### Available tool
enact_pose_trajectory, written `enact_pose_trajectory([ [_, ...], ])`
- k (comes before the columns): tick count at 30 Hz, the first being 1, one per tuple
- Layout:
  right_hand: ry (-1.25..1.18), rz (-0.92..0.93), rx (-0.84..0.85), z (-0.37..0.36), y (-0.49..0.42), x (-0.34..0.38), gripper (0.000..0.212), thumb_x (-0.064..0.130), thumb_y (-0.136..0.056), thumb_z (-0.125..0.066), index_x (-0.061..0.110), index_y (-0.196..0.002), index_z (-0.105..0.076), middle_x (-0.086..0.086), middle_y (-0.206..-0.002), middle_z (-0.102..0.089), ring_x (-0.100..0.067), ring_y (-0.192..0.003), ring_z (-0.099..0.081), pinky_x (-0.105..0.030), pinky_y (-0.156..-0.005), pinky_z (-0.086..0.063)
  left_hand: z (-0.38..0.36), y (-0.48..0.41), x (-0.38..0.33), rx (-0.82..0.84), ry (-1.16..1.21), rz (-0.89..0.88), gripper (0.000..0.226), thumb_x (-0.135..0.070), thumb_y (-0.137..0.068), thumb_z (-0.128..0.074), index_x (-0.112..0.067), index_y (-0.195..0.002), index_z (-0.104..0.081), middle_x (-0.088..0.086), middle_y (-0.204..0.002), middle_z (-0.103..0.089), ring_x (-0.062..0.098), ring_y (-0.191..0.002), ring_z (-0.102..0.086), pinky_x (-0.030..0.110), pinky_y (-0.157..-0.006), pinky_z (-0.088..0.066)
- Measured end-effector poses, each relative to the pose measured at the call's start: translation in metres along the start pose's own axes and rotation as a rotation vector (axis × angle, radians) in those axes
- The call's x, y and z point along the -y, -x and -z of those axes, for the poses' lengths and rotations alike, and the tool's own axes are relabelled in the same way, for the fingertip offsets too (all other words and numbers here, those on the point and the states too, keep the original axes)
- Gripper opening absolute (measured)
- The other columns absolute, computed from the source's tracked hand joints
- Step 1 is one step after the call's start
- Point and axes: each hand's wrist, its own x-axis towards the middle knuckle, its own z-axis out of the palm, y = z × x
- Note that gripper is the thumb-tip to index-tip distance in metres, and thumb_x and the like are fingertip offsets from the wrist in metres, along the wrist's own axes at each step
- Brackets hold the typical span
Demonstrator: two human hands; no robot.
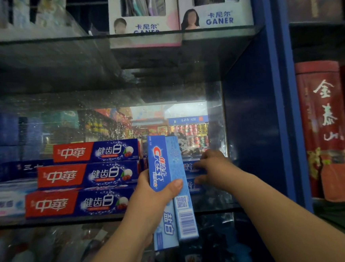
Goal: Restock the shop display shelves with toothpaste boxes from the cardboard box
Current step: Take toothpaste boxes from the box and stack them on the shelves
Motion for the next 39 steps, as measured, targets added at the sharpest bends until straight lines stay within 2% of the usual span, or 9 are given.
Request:
enact_pose_trajectory([
  [2, -0.370, 0.028, -0.092, 0.007, 0.008, 0.011, 0.043, 0.049, -0.090, -0.056, 0.025, -0.125, -0.061, 0.003, -0.127, -0.055, -0.019, -0.119, -0.052, -0.037, -0.101, -0.044, -0.002, 0.001, -0.001, 0.001, -0.005, -0.018, 0.050, -0.035, -0.075, -0.076, -0.031, -0.116, -0.047, -0.006, -0.103, -0.068, 0.019, -0.091, -0.069, 0.045, -0.085, -0.056],
  [5, -1.169, 0.066, 0.234, 0.023, 0.024, 0.028, 0.055, 0.060, -0.084, -0.049, 0.022, -0.121, -0.062, 0.000, -0.114, -0.071, -0.021, -0.108, -0.066, -0.036, -0.094, -0.051, -0.004, -0.004, -0.005, -0.007, -0.001, -0.045, 0.053, -0.034, -0.074, -0.078, -0.033, -0.117, -0.047, -0.007, -0.103, -0.069, 0.020, -0.091, -0.070, 0.047, -0.087, -0.055],
  [9, -1.384, 0.048, 0.230, 0.026, 0.020, 0.025, 0.035, 0.024, -0.091, -0.060, 0.011, -0.123, -0.057, -0.008, -0.110, -0.072, -0.025, -0.097, -0.070, -0.036, -0.084, -0.057, -0.010, -0.012, -0.011, -0.011, 0.023, -0.048, 0.044, -0.039, -0.075, -0.076, -0.035, -0.112, -0.051, -0.005, -0.102, -0.071, 0.022, -0.089, -0.070, 0.047, -0.085, -0.056],
  [14, -1.578, -0.082, -0.012, 0.027, 0.001, 0.004, 0.036, 0.030, -0.093, -0.059, 0.023, -0.125, -0.045, -0.014, -0.115, -0.064, -0.034, -0.100, -0.068, -0.053, -0.088, -0.053, -0.012, -0.020, -0.007, -0.023, 0.087, 0.001, 0.030, -0.046, -0.078, -0.070, -0.038, -0.099, -0.051, 0.000, -0.103, -0.068, 0.026, -0.090, -0.068, 0.051, -0.086, -0.056],
  [18, -1.335, -0.037, -0.086, 0.029, -0.007, -0.003, 0.047, 0.036, -0.084, -0.070, 0.053, -0.116, -0.042, -0.010, -0.117, -0.062, -0.036, -0.096, -0.068, -0.057, -0.081, -0.055, -0.010, -0.022, 0.001, -0.034, 0.148, 0.009, 0.040, -0.042, -0.082, -0.067, -0.025, -0.114, -0.052, 0.001, -0.100, -0.073, 0.023, -0.091, -0.069, 0.046, -0.086, -0.055],
  [23, -0.831, 0.047, -0.088, 0.037, -0.009, 0.004, 0.071, 0.038, -0.084, -0.070, 0.049, -0.141, -0.029, 0.002, -0.121, -0.056, -0.017, -0.091, -0.065, -0.032, -0.071, -0.056, -0.010, -0.025, 0.005, -0.027, 0.167, 0.007, 0.032, -0.043, -0.082, -0.067, -0.029, -0.106, -0.051, 0.007, -0.094, -0.072, 0.027, -0.090, -0.069, 0.048, -0.087, -0.056],
  [29, -0.125, 0.101, -0.083, 0.032, -0.019, 0.005, 0.075, 0.044, -0.085, -0.066, 0.052, -0.144, -0.020, 0.007, -0.141, -0.050, -0.023, -0.120, -0.054, -0.046, -0.104, -0.039, -0.010, -0.027, 0.007, -0.034, 0.172, -0.002, 0.034, -0.048, -0.083, -0.064, -0.028, -0.107, -0.052, 0.010, -0.097, -0.071, 0.028, -0.089, -0.071, 0.047, -0.086, -0.057],
  [32, 0.172, 0.164, -0.042, 0.023, -0.029, 0.002, 0.066, 0.046, -0.090, -0.058, 0.052, -0.144, -0.021, 0.007, -0.145, -0.046, -0.025, -0.128, -0.047, -0.049, -0.107, -0.028, -0.008, -0.028, 0.007, -0.034, 0.172, 0.003, 0.036, -0.050, -0.084, -0.061, -0.028, -0.110, -0.051, 0.011, -0.098, -0.071, 0.028, -0.088, -0.071, 0.047, -0.085, -0.057],
  [39, 0.016, 0.100, -0.049, -0.015, -0.047, -0.011, 0.045, 0.050, -0.094, -0.042, 0.058, -0.137, -0.030, -0.004, -0.124, -0.052, -0.035, -0.118, -0.041, -0.048, -0.100, -0.035, -0.009, -0.028, 0.008, -0.044, 0.161, 0.002, 0.031, -0.049, -0.086, -0.059, -0.030, -0.108, -0.051, 0.008, -0.099, -0.071, 0.026, -0.089, -0.070, 0.048, -0.086, -0.056],
])
